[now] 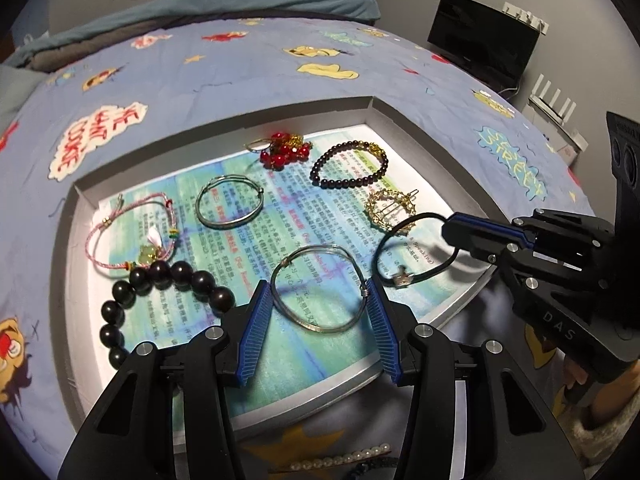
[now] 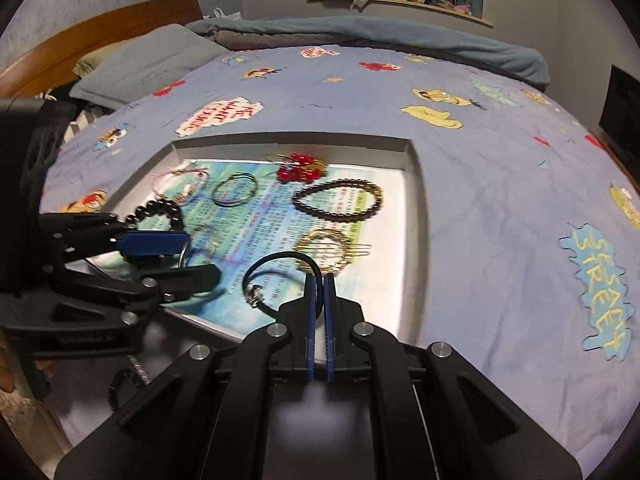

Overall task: Organize jewelry
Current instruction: 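Carry the hoop and black hair tie into the tray and open both tools, then move both open tools back from the tray to the remaining pile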

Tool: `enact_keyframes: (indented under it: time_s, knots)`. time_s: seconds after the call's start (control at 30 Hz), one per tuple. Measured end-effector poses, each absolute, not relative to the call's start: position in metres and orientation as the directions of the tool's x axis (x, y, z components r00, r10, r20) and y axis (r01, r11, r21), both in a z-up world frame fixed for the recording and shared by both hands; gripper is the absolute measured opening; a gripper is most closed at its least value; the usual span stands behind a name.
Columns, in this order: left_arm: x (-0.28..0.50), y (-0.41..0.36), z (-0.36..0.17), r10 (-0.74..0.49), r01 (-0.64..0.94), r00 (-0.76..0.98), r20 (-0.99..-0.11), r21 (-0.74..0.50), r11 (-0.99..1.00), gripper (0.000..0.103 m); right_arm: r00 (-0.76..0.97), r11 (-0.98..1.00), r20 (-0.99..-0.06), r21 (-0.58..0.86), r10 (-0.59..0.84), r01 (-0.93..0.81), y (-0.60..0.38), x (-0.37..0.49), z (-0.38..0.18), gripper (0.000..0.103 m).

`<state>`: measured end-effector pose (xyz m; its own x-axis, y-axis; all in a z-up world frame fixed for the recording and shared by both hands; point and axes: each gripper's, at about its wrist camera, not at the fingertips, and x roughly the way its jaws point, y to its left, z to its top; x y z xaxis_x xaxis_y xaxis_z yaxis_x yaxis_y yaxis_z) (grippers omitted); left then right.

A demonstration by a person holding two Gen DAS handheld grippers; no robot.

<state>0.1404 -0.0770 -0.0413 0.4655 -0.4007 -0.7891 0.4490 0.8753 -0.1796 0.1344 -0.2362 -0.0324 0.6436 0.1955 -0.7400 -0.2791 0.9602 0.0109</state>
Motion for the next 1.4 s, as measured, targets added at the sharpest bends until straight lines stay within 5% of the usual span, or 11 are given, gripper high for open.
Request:
enact_keyframes:
  time_s: [0.8, 1.4]
  knots:
    - [0.141, -0.077, -0.041, -0.407, 0.443, 0.47, -0.783, -0.19, 0.876, 0.053, 0.64, 0.959, -0.734, 0.057, 0.229, -0.278, -0.244, 0.136, -0.033, 0.007]
    - [0.129, -0.052, -0.016, -0.332, 0.367, 0.605, -0.724, -0.116, 0.923, 0.059, 0.703, 0.962, -0.665, 0.097, 0.252, -0.254, -0.256, 0.123, -0.013, 0.058]
